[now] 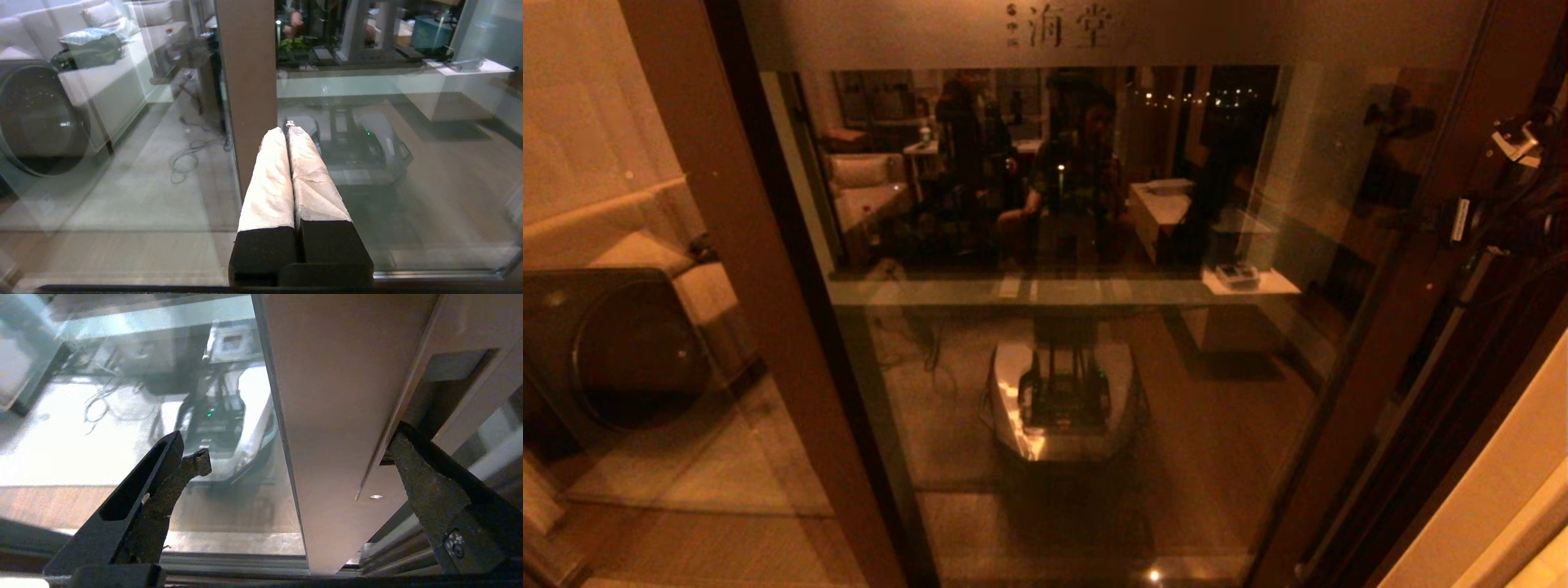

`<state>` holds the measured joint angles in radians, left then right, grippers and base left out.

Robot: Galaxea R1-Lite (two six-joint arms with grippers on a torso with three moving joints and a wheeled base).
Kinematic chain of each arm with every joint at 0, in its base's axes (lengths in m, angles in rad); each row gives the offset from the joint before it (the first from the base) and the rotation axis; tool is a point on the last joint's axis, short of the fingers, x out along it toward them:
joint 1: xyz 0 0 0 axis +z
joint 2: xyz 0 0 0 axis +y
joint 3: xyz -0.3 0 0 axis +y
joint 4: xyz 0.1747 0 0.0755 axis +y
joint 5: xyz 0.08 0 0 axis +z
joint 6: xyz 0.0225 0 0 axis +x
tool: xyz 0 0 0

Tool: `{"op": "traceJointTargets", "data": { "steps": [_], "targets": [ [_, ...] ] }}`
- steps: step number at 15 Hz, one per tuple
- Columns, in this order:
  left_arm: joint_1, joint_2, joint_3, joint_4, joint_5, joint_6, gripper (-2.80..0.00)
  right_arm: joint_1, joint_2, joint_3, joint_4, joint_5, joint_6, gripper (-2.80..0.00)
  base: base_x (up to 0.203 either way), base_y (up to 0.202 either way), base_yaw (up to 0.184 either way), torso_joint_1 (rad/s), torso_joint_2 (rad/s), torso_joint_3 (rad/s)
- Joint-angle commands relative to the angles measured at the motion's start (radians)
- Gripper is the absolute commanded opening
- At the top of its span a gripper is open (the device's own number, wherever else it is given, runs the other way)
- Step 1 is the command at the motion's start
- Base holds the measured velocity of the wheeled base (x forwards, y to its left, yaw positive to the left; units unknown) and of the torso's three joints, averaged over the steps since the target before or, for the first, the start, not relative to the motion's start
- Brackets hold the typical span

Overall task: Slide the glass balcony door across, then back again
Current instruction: Open the slid door

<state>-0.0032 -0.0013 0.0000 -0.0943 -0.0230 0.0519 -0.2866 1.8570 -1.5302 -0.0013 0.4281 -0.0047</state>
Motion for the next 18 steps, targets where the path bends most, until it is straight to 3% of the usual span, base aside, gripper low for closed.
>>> {"op": "traceJointTargets", "data": {
  "steps": [1,8,17,18],
  "targets": [
    [0.000,0.001,0.035,-0.001,0.000,0.000,-2.80,0.009,-0.016,0.004,-0.003,-0.004,-0.001,0.00,0.000,0.000,0.000,0.000,0.00,0.000],
    [0.000,0.001,0.035,-0.001,0.000,0.000,-2.80,0.038,-0.067,0.079,-0.005,-0.004,-0.001,0.00,0.000,0.000,0.000,0.000,0.00,0.000],
    [0.000,0.001,0.034,-0.001,0.000,0.000,-2.80,0.003,-0.322,0.228,-0.003,-0.007,0.057,0.00,0.000,0.000,0.000,0.000,0.00,0.000],
    [0.000,0.001,0.035,-0.001,0.000,0.000,-2.80,0.001,-0.356,0.269,-0.003,-0.022,0.054,-2.80,0.000,0.000,0.000,0.000,0.00,0.000]
  ]
}}
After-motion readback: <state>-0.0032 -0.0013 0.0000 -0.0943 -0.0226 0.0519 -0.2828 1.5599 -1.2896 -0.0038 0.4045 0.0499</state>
